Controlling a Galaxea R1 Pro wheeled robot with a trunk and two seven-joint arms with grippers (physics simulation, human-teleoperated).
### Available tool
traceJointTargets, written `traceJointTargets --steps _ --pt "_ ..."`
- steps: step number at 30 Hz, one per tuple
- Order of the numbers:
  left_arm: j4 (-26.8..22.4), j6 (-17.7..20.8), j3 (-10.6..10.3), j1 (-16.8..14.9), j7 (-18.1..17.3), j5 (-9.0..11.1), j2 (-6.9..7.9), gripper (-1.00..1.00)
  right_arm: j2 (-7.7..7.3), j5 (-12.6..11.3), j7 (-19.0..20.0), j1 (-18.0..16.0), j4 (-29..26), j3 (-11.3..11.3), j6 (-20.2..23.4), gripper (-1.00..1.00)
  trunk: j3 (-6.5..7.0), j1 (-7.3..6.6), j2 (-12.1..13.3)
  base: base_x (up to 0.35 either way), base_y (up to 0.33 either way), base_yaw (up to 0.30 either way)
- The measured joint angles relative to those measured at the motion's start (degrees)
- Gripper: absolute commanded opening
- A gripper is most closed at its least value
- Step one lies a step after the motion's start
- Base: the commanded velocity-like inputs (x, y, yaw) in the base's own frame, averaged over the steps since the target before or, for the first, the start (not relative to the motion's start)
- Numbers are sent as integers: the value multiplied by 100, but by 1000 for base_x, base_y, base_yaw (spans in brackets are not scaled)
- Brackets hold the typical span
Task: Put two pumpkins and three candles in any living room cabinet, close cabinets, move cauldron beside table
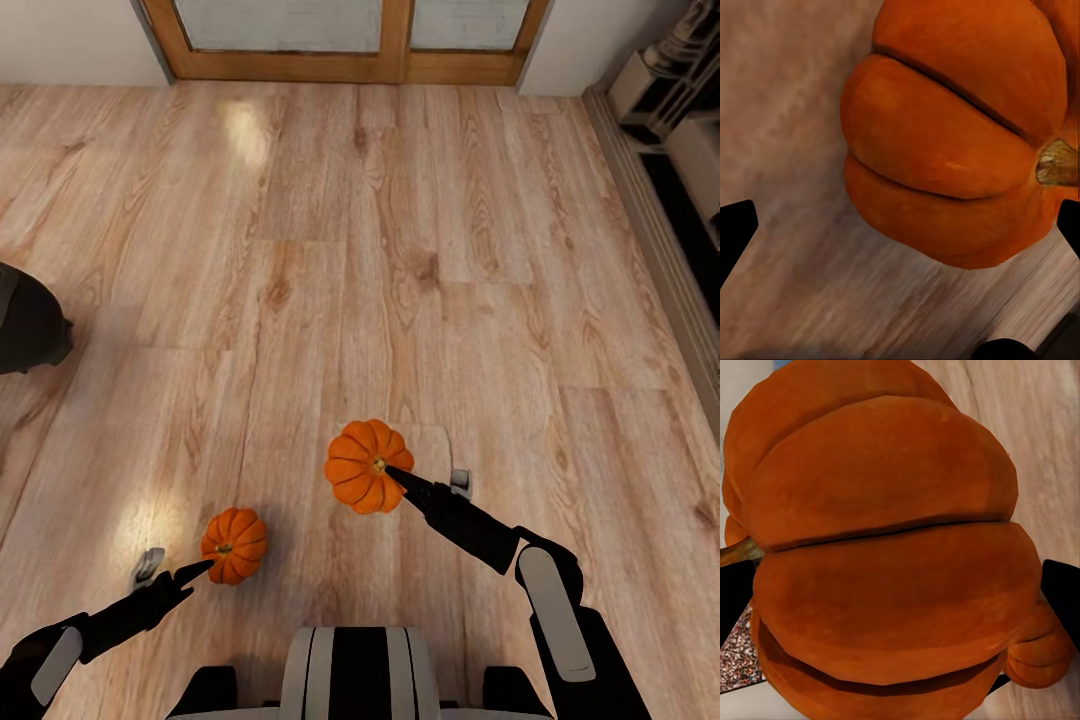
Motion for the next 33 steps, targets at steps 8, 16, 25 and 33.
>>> traceJointTargets --steps 8,16,25,33 --pt "0 0 1 0 0 0 3 100 0 -4 -29 6 0 10 2 -100 0 0 0 79 -1 0" --pt "0 -1 0 0 -7 -1 3 100 0 11 -36 5 0 10 -3 -100 -132 16 -8 1 0 0" --pt "-3 26 -4 0 -10 39 2 100 0 1 -46 6 0 10 0 -100 -244 28 -15 0 0 0" --pt "-5 35 -10 -1 -13 47 -1 100 0 -1 -52 7 0 15 1 -100 -244 28 -15 88 -110 0"
